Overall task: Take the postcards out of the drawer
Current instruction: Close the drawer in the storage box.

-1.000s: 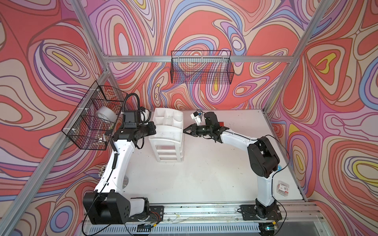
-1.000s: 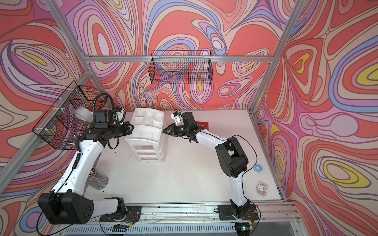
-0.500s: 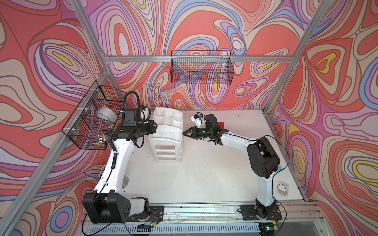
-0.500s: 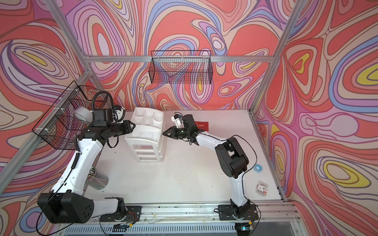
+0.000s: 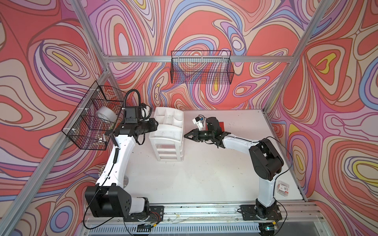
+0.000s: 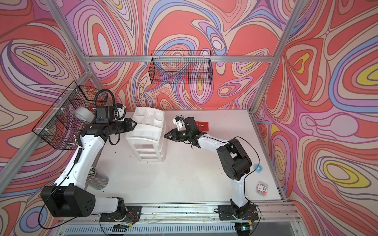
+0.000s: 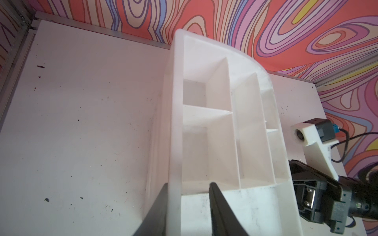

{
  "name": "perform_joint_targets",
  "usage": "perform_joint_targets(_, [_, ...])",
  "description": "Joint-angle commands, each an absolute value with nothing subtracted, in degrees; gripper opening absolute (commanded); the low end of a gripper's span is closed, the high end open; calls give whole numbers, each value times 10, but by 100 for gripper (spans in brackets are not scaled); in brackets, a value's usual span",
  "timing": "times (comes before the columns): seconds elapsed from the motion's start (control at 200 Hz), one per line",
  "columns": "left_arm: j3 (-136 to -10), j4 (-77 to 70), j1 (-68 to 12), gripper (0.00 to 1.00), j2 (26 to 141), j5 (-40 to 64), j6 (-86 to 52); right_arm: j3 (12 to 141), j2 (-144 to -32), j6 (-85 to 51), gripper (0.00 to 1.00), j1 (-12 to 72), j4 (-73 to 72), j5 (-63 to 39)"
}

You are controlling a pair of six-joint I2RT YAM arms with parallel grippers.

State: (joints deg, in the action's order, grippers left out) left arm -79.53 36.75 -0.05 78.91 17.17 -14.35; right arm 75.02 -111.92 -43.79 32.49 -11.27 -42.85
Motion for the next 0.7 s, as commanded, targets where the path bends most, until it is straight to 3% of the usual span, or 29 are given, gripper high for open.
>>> perform_joint_targets(0.0, [-813, 342, 0, 36, 798, 166, -141, 733, -1093, -436, 32, 324, -123, -421])
perform_joint_targets(0.245, [-832, 340, 4, 36, 820, 158, -142, 719, -1089, -435, 33, 324, -125, -415])
perform_joint_targets(0.471, [-838, 344, 6, 22, 843, 160, -138, 695, -1088, -455, 38, 323, -161, -404])
perform_joint_targets(0.691, [-834, 338, 6, 10, 851, 149, -137, 644, -1098, -518, 45, 320, -282, -390])
